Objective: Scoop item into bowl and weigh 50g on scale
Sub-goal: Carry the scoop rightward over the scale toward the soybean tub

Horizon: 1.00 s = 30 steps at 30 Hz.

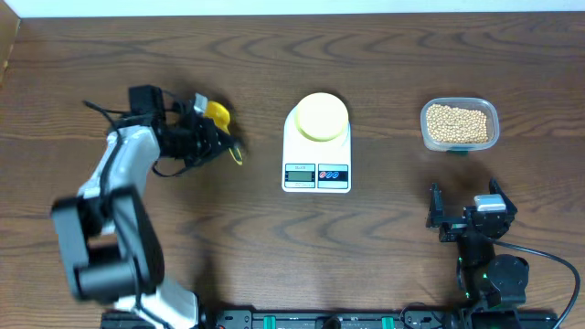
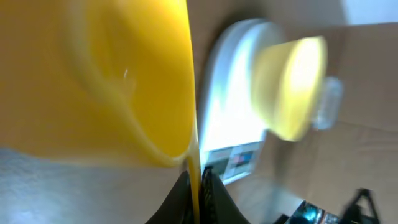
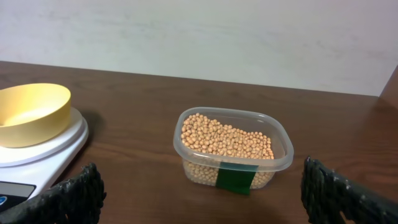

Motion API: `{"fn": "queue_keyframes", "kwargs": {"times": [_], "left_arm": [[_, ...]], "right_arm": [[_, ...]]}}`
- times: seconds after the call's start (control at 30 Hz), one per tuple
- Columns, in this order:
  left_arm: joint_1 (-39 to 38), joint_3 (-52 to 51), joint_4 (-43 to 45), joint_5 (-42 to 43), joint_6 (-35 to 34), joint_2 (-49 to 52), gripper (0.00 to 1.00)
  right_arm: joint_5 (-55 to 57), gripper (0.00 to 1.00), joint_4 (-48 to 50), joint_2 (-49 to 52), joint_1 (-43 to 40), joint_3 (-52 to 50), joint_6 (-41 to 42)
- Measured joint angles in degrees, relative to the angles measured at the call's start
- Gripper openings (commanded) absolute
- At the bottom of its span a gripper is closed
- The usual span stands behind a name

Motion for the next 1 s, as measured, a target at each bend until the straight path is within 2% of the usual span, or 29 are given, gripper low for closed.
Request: {"fn": "queue_keyframes", "kwargs": {"times": [0.23,0.43,0.67,1.0], "left_arm": [[-2.7,0.0,-6.1,1.2,-2.5,-16.7,0.07],[-10.4,0.0,-11.2,1.6,-2.9,-26.7,0.07],[-22.8,0.0,-12.9,1.7,-3.5,-29.9,0.07],[-34.0,0.0,-12.9,1.8,-5.7,-29.9,0.07]], "right_arm": [[0.0,0.99,0.0,0.0,0.0,0.0,0.0],[0.0,0.99,0.0,0.0,0.0,0.0,0.0],[0.0,0.99,0.0,0.0,0.0,0.0,0.0],[-0.3,0.99,0.3,0.0,0.0,0.0,0.3]]}}
